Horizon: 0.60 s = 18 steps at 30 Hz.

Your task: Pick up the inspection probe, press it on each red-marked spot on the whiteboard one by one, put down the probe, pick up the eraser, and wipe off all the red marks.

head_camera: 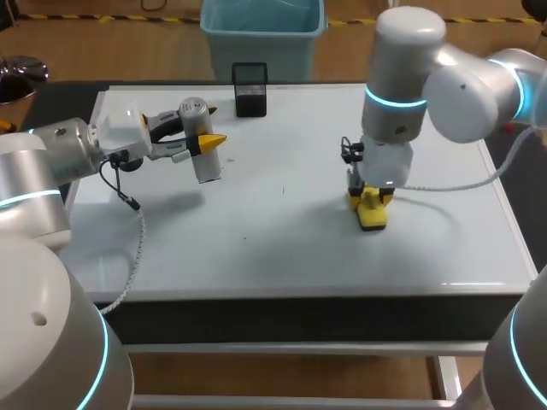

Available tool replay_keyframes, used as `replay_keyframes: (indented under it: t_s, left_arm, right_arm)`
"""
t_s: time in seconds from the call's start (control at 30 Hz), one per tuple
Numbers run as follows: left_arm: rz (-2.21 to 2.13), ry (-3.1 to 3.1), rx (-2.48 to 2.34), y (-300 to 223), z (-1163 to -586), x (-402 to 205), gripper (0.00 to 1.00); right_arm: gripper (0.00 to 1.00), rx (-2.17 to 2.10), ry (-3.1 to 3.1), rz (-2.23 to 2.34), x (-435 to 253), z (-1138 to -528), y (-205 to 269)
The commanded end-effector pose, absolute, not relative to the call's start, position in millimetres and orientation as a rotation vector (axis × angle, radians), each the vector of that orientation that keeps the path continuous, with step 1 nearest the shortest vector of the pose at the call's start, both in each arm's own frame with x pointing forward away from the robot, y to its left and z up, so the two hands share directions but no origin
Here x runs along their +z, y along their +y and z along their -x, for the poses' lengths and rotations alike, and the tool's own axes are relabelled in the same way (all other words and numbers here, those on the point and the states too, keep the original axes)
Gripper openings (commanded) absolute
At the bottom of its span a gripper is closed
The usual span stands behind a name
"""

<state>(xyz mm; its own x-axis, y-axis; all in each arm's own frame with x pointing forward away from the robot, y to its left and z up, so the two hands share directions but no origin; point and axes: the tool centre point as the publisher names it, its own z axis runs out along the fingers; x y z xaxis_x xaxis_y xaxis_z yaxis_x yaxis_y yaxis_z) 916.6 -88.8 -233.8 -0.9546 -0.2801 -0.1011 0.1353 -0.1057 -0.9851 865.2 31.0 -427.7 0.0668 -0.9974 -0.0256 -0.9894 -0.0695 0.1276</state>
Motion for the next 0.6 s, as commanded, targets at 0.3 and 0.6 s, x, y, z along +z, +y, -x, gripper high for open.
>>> replay_keyframes:
  t_s: [0.3, 0.6]
  left_arm:
    - [0.162, 1.89, -2.14, -89.1, -916.3, -232.3, 0.0]
    - [0.162, 1.89, -2.14, -89.1, -916.3, -232.3, 0.0]
  right_arm:
    - [0.0, -0.126, -2.111, -2.265, -380.4, -864.9, 7.1]
    - [0.0, -0.126, -2.111, -2.265, -380.4, -864.9, 7.1]
